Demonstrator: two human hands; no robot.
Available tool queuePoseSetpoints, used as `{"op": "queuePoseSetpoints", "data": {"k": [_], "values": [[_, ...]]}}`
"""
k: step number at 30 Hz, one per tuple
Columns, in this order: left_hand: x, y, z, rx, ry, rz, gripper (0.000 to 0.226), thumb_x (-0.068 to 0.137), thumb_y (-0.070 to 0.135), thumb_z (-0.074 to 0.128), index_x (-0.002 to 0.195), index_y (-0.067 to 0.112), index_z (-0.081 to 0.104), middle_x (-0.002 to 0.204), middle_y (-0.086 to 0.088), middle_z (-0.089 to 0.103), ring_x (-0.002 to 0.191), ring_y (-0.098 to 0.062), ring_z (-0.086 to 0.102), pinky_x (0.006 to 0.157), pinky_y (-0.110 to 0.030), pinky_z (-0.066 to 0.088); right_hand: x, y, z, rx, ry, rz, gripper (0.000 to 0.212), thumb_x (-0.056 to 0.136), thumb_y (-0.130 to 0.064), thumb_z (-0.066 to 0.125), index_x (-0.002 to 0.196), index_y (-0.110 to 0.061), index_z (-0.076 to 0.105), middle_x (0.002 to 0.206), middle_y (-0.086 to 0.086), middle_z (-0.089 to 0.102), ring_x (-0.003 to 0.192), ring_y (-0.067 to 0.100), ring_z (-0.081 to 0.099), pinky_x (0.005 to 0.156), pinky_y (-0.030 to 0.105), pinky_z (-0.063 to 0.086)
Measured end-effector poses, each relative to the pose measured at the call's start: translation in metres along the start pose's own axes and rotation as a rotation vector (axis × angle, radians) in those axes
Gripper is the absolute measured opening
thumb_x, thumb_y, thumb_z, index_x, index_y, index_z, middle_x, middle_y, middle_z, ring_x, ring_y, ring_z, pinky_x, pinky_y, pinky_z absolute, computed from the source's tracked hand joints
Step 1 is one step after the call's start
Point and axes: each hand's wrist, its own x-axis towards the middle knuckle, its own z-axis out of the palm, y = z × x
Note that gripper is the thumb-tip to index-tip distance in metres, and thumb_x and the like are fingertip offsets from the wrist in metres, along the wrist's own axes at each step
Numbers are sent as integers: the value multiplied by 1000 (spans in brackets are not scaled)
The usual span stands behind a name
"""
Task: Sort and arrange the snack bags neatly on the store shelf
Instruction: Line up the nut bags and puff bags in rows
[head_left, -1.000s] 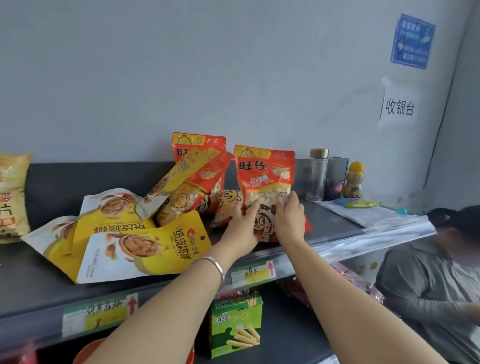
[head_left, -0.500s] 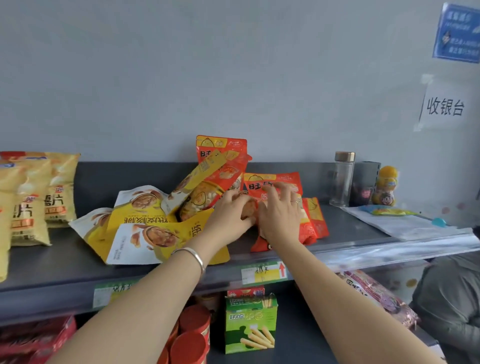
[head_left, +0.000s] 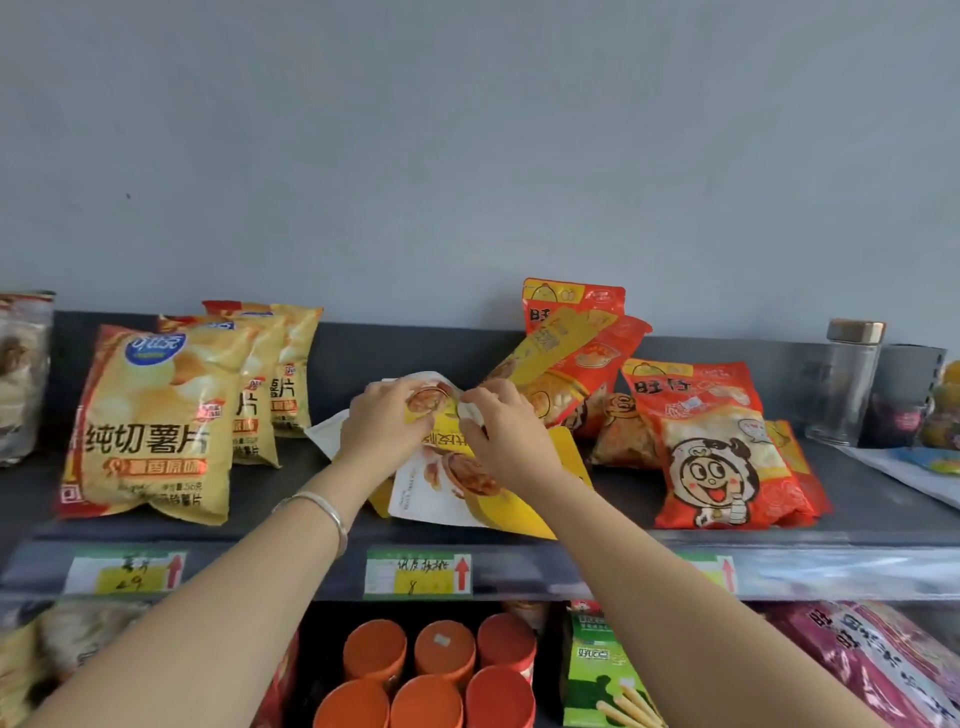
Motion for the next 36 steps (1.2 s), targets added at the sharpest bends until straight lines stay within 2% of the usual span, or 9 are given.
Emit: {"op": "queuePoseSetpoints", "data": {"k": [5, 8, 11, 13, 17, 22, 28, 32, 36], "values": [[13, -47, 3, -126, -67, -282, 61, 84, 39, 63, 139, 25, 40, 138, -13, 38, 125, -34, 41, 99, -42, 42, 20, -14, 21, -17, -154, 84, 42, 98, -31, 50, 137, -15, 49, 142, 10, 43, 125, 29, 47, 99, 38, 46], [16, -58, 7, -181, -140, -342, 60, 87, 37, 62, 140, 24, 38, 139, -16, 35, 124, -36, 42, 102, -39, 39, 26, -18, 29, -36, -192, 98, 42, 98, -30, 49, 138, -17, 47, 143, 10, 43, 123, 28, 51, 98, 38, 48], [21, -66, 12, -229, -188, -310, 57, 85, 38, 62, 136, 22, 44, 136, -14, 42, 120, -33, 45, 99, -42, 42, 29, -21, 34, -55, -249, 149, 41, 100, -31, 46, 139, -19, 48, 144, 8, 43, 120, 28, 54, 94, 37, 49], [25, -67, 15, -243, -204, -265, 53, 84, 37, 62, 132, 22, 47, 132, -13, 46, 118, -32, 47, 98, -44, 43, 29, -23, 36, -81, -180, 206, 34, 99, -31, 45, 130, -18, 55, 133, 7, 51, 109, 27, 59, 83, 37, 53], [32, -61, 18, -212, -196, -221, 64, 86, 36, 63, 142, 26, 34, 137, -12, 35, 126, -34, 38, 103, -47, 37, 29, -18, 32, -49, 131, 429, 21, 98, -29, 45, 103, -13, 56, 105, 5, 60, 87, 23, 59, 64, 34, 49], [37, -58, 21, -62, -231, -234, 71, 85, 48, 60, 145, 30, 26, 151, -8, 18, 140, -33, 17, 108, -58, 23, 30, -7, 24, 203, 296, 698, 33, 94, -32, 57, 113, -8, 46, 117, 11, 53, 101, 29, 55, 73, 37, 47], [51, -64, 20, 158, -319, -145, 68, 90, 57, 46, 148, 36, 17, 158, -5, 7, 146, -31, -3, 112, -62, 11, 44, -9, 27, 424, 335, 819, 51, 94, -28, 61, 131, -2, 37, 125, 16, 54, 111, 32, 56, 89, 44, 53], [62, -68, 18, 130, -399, -71, 68, 92, 56, 44, 149, 34, 14, 159, -3, 6, 146, -32, -2, 114, -59, 6, 58, -4, 31, 621, 424, 954, 54, 93, -27, 62, 135, -5, 38, 130, 16, 50, 116, 33, 52, 94, 46, 52], [81, -64, 24, 108, -390, -17, 71, 90, 57, 46, 150, 35, 13, 157, -6, 12, 145, -33, 6, 114, -57, 10, 69, 9, 37, 756, 491, 999, 40, 94, -19, 59, 129, -12, 41, 132, 10, 47, 112, 28, 52, 91, 42, 53]]}}
